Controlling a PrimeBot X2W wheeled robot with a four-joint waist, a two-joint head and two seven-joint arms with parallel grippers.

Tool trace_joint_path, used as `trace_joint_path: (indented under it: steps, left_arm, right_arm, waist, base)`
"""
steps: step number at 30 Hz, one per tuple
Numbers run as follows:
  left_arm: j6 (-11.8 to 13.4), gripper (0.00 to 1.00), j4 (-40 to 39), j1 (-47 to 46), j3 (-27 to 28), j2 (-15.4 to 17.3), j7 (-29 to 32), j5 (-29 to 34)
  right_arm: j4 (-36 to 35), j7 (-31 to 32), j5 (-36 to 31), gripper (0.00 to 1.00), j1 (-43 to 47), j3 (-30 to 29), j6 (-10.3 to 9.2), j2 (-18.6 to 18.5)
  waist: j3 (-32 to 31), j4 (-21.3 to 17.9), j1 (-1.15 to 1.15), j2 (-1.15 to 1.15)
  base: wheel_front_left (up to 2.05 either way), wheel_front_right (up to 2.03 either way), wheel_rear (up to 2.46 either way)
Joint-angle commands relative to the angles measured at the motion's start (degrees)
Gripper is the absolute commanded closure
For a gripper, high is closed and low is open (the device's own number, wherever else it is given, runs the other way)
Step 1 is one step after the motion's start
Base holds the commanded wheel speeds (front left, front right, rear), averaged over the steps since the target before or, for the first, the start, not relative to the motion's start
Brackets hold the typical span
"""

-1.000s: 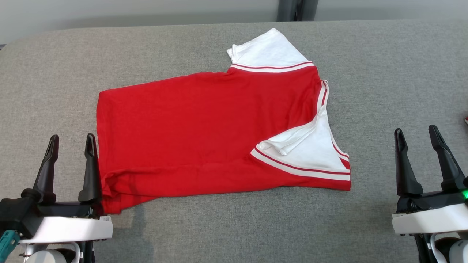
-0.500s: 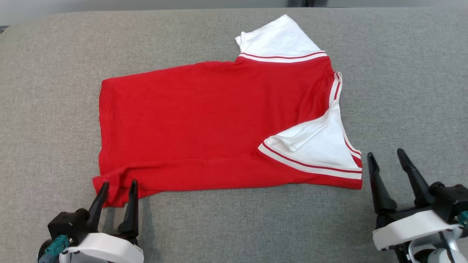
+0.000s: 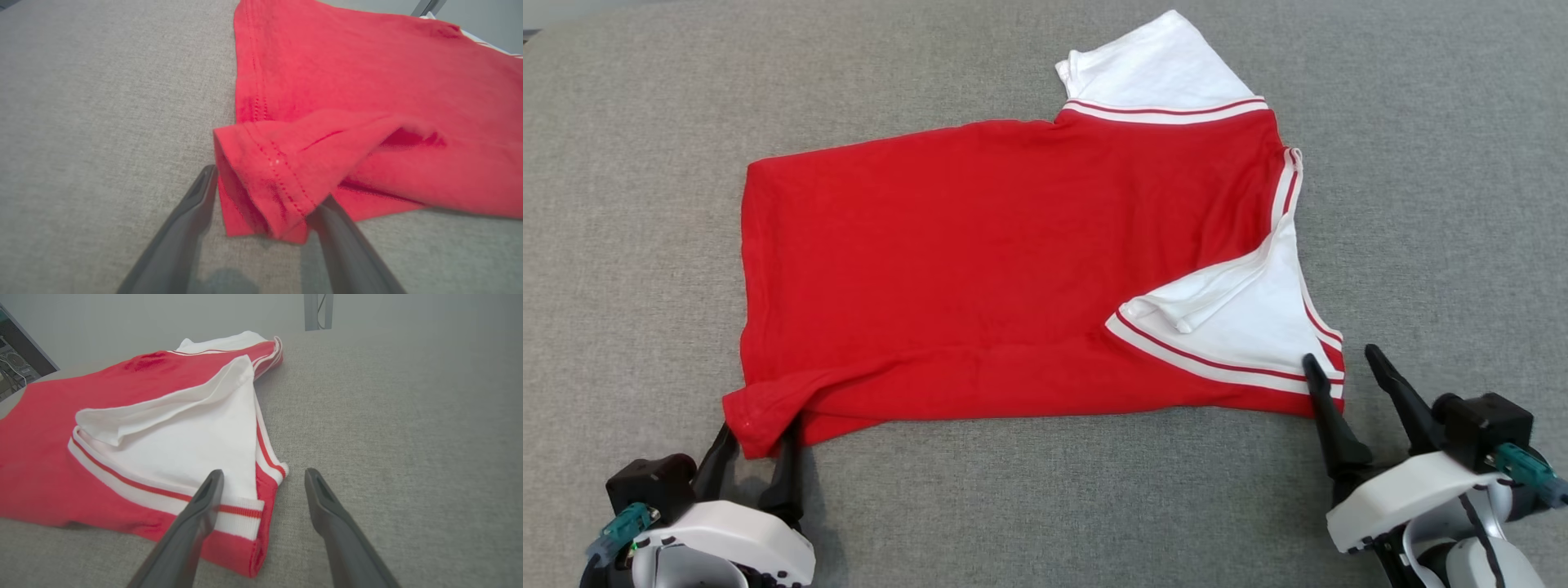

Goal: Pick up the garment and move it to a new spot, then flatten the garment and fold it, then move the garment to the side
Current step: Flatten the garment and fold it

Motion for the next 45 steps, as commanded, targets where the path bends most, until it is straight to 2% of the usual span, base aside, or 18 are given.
trace_joint_path:
  steps: [1,7,8,9,10,13,20,28,33,37,38,39,40,44,45]
  left_arm:
    - [0.3,0.00,0.8,-1.1,0.2,0.4,0.9,-0.3]
    - [0.5,0.00,2.7,-1.6,0.1,0.2,4.1,-1.9]
    - [0.4,0.00,3.1,-1.7,0.1,0.0,4.9,-2.5]
    - [0.3,0.26,3.2,-1.9,0.2,-0.2,5.2,-2.8]
    - [-0.3,1.00,3.1,-2.1,0.0,-0.3,5.6,-3.4]
    - [-1.0,1.00,2.5,-2.8,0.0,-0.5,6.4,-4.4]
    - [-2.3,1.00,-2.4,-2.0,-0.6,1.7,11.6,-6.4]
    - [0.8,1.00,-12.5,4.0,0.9,6.7,17.6,-6.8]
    - [2.7,1.00,-18.3,8.3,3.0,9.5,20.3,-7.4]
    - [3.7,1.00,-21.1,10.4,4.0,11.0,21.7,-7.5]
    - [3.2,1.00,-21.6,10.4,3.7,11.3,21.6,-7.1]
    - [2.8,0.55,-21.9,10.2,3.1,11.0,21.0,-6.8]
    - [2.8,0.00,-21.8,10.0,2.9,10.5,20.8,-6.9]
    - [3.2,0.00,-21.7,8.9,3.5,8.3,17.2,-7.2]
    - [3.0,0.00,-22.2,7.8,3.9,5.6,12.3,-7.1]
  right_arm:
    - [0.6,0.7,0.4,0.00,-1.0,0.5,0.00,-0.5]
    - [2.3,2.7,1.9,0.00,-2.6,2.4,0.00,-0.7]
    - [2.6,3.3,2.2,0.38,-2.5,2.8,0.00,-0.7]
    - [2.8,3.8,2.6,0.66,-2.8,3.1,0.00,-0.7]
    - [3.0,4.2,3.0,1.00,-3.0,3.0,0.00,-0.7]
    - [2.8,4.6,4.0,1.00,-3.3,3.0,0.00,-0.9]
    - [-0.3,4.7,5.8,1.00,-2.6,-0.4,-0.01,-1.6]
    - [-6.7,6.4,7.1,1.00,6.7,-3.8,-0.01,0.7]
    - [-9.7,7.9,8.5,1.00,13.5,-2.1,0.00,1.7]
    - [-10.4,7.7,10.2,1.00,15.4,-0.1,0.00,1.8]
    - [-10.2,7.4,10.1,0.85,15.0,0.1,0.00,1.8]
    - [-9.9,6.9,9.8,0.00,13.8,0.1,0.00,1.8]
    - [-9.8,6.7,9.9,0.00,13.3,0.0,0.00,1.8]
    - [-10.1,5.5,7.8,0.00,11.3,-1.5,0.00,1.8]
    - [-11.3,4.1,5.6,0.00,9.6,-3.5,0.00,1.8]
  waist:
    - [0.3,-0.3,0.00,0.00]
    - [1.0,-0.8,0.00,0.00]
    - [1.2,-0.8,0.00,0.00]
    - [1.4,-0.9,0.00,0.00]
    - [1.5,-0.9,0.00,0.00]
    - [1.9,-1.1,0.00,0.00]
    - [2.2,-2.1,0.00,0.00]
    - [1.8,-3.4,0.00,0.00]
    - [1.4,-4.1,0.00,0.00]
    - [1.2,-4.7,0.00,0.00]
    - [1.1,-4.9,0.00,0.00]
    - [0.8,-4.9,0.00,0.00]
    - [0.6,-4.9,0.00,0.00]
    - [-0.6,-4.6,0.00,0.00]
    - [-1.4,-4.1,0.00,0.00]
  base:
    - [0.00,0.00,0.00]
    - [0.00,0.00,0.00]
    - [0.00,0.00,0.00]
    - [0.00,0.00,0.00]
    - [0.00,0.00,0.00]
    - [0.00,0.00,0.00]
    - [0.00,0.00,0.00]
    - [0.00,0.00,0.00]
    - [0.00,0.00,0.00]
    - [0.00,0.00,0.00]
    - [0.00,0.00,0.00]
    - [0.00,0.00,0.00]
    - [0.00,0.00,0.00]
    - [0.00,0.00,0.00]
    - [0.00,0.00,0.00]
